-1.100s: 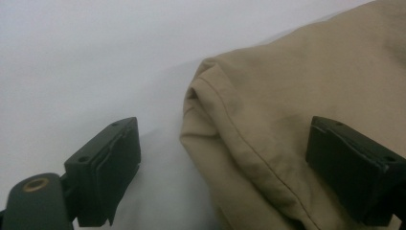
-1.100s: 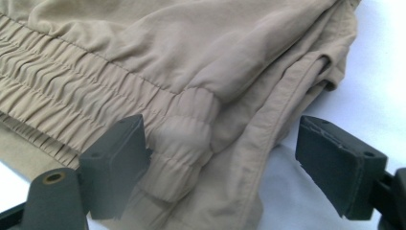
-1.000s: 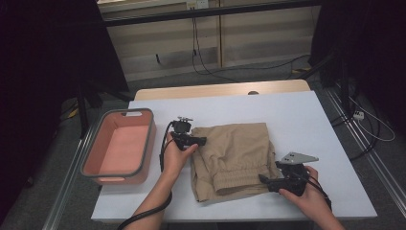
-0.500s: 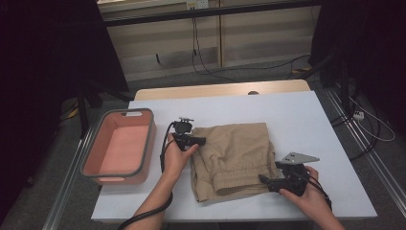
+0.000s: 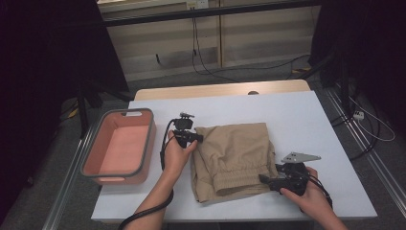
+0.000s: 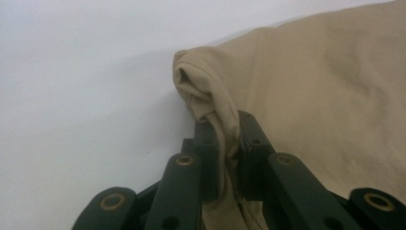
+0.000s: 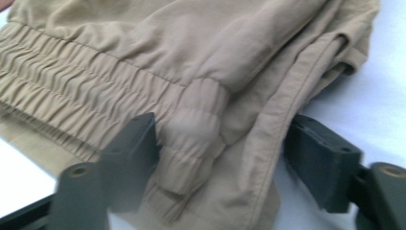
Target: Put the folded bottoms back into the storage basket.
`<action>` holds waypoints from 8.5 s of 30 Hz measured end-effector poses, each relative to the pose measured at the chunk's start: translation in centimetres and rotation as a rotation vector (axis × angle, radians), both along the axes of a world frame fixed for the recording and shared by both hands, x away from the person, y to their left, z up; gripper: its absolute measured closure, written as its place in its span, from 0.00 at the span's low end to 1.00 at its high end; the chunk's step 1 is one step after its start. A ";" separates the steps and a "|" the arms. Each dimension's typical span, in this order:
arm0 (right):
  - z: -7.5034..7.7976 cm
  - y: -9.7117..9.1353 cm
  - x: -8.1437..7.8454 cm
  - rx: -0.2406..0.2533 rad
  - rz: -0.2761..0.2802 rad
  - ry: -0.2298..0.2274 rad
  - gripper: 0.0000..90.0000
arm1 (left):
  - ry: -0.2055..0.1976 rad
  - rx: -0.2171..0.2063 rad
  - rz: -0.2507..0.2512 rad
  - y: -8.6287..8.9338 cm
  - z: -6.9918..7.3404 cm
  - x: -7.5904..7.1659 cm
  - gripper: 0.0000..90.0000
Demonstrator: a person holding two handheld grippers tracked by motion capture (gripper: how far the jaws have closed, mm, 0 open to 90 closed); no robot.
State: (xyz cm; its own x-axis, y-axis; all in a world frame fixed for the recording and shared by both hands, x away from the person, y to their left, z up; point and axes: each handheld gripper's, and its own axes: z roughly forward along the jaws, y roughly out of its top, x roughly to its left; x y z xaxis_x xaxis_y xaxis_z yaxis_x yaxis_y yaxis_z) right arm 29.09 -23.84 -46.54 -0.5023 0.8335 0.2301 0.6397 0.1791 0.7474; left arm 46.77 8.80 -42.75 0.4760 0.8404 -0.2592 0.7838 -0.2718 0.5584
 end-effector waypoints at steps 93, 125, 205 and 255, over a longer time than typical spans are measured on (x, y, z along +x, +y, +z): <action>8.0 10.3 0.5 0.102 0.121 -0.332 0.83 | 0.188 0.269 0.064 4.7 16.1 3.8 0.94; 8.5 11.7 1.1 0.112 0.134 -0.375 0.83 | 0.176 0.288 0.095 6.0 18.1 3.6 0.94; 12.2 16.4 2.5 0.146 0.198 -0.422 0.83 | 0.194 0.304 0.129 10.4 23.4 4.3 0.94; 12.2 19.7 3.3 0.153 0.245 -0.412 0.83 | 0.210 0.304 0.147 13.5 23.4 4.4 0.94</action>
State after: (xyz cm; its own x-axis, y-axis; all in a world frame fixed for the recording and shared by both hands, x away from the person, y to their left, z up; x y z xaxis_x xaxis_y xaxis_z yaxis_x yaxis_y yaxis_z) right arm 32.34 -4.16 -34.36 -0.7536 0.6522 0.0821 0.2389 0.1553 0.9585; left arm 51.16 22.28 -19.38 0.3085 0.9489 -0.0669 0.9151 -0.2768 0.2932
